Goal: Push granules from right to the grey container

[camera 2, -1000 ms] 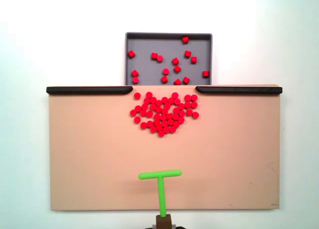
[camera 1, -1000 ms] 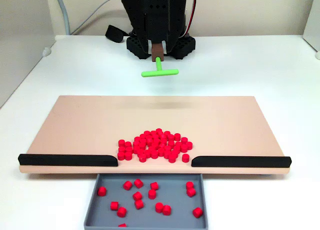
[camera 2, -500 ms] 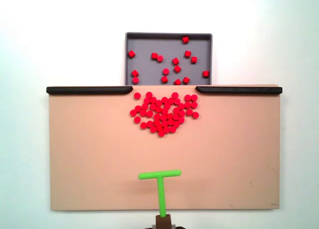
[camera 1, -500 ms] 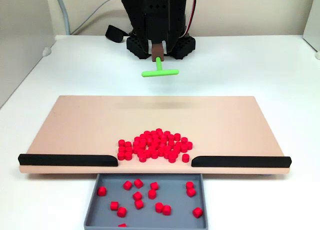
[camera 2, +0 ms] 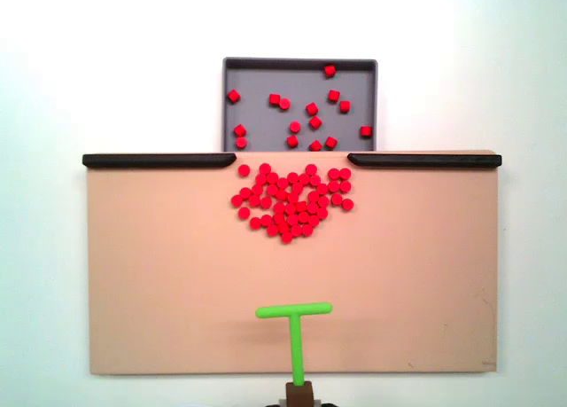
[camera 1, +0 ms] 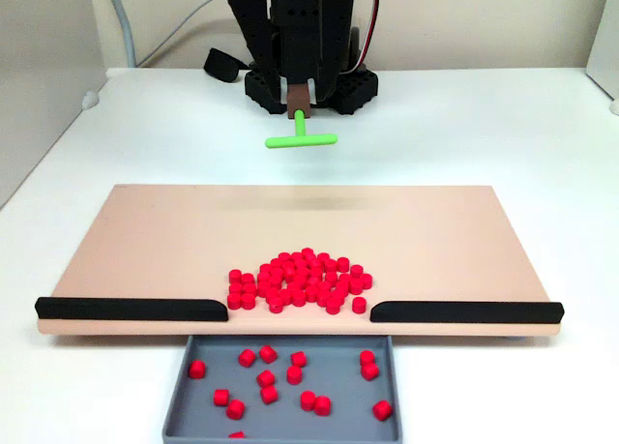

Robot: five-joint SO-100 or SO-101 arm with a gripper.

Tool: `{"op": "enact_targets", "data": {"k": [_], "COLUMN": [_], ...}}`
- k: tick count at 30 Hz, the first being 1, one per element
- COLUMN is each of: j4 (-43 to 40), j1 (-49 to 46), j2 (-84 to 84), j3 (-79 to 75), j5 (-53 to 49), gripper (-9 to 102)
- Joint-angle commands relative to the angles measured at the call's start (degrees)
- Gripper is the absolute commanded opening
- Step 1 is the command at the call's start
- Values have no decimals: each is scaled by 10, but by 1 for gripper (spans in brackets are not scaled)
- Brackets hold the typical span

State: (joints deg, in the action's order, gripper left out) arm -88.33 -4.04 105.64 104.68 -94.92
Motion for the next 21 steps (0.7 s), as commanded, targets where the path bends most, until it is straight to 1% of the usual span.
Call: {"op": "enact_targets", "data": {"k": [1, 7, 11, 13, 21], "j4": [3, 3, 3, 3, 3], "j1": [-9, -28, -50, -66, -142], "j2": [-1, -17, -30, -36, -74], "j3": [-25, -40, -54, -58, -91], "j5": [-12, -61, -120, -166, -406], "gripper": [2, 1, 1, 1, 0]}}
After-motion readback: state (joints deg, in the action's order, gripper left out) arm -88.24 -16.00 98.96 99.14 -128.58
